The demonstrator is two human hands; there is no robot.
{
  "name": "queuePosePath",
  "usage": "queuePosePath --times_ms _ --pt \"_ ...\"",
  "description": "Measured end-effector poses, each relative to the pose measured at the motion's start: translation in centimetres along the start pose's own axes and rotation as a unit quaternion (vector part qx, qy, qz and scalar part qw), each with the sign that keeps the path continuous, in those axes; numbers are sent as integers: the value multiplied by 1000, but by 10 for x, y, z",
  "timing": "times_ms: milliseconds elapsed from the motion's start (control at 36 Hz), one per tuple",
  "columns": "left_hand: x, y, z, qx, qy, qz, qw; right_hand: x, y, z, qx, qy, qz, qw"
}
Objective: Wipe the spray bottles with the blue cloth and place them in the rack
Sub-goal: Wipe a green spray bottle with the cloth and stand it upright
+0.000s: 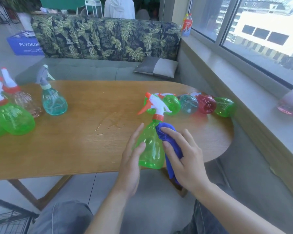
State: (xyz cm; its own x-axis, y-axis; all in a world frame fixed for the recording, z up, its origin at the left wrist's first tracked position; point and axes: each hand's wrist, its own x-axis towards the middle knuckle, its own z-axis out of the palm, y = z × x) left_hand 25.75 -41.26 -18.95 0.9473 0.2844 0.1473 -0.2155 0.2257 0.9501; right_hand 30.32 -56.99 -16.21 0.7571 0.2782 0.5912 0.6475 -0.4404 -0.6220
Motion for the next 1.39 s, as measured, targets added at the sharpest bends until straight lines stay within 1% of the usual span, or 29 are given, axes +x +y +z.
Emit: queuePosePath --times_ms 83,222,333,472,528,611,667,750,806,861,944,972,1028,1083,1167,1306,1389 --pt "1 0 0 -7 2 -9 1000 6 -2 -1 4 10 -5 1000" --pt "-1 4 6 -62 0 -23 998 22 -2 1 4 25 -1 1000" --pt "0 6 5 -28 14 -12 999 25 0 4 -5 15 -9 1000" --pt "-4 2 4 1 23 0 1000 15 1 3 -14 -4 -42 999" --pt "-6 0 5 -10 29 -2 1000 6 1 1 -19 -18 -76 997" --pt "-8 -2 6 -30 45 -17 998 -8 3 -3 -35 -56 -160 985" --pt "-8 -2 6 -43 50 -30 997 -15 5 -7 -69 -81 -218 970" --pt "-8 -2 7 -63 34 -38 997 -20 9 -11 -136 -114 -291 940" --pt "-8 -1 9 -68 35 -31 997 -17 8 -14 -144 -118 -310 932" --pt "-9 -1 10 -71 46 -24 996 -9 4 -16 -118 -95 -272 950" --pt "-9 0 12 -53 48 -17 997 9 -2 -16 -37 -28 -138 989" --pt "-9 0 12 -46 46 -17 998 16 -3 -15 -21 -13 -94 995" --pt "-9 0 12 -45 42 -21 998 26 -3 -9 -12 -9 -29 999" --pt "-9 1 12 -52 42 -27 997 29 -3 -3 -11 -24 -7 1000" --pt "-9 4 12 -76 53 -30 995 21 -5 -1 -13 -48 -37 998" --pt "-9 4 9 -94 60 -47 993 2 -5 -1 -56 -81 -151 984" --pt "-8 5 7 -106 55 -56 991 -7 -2 -2 -75 -105 -200 971"
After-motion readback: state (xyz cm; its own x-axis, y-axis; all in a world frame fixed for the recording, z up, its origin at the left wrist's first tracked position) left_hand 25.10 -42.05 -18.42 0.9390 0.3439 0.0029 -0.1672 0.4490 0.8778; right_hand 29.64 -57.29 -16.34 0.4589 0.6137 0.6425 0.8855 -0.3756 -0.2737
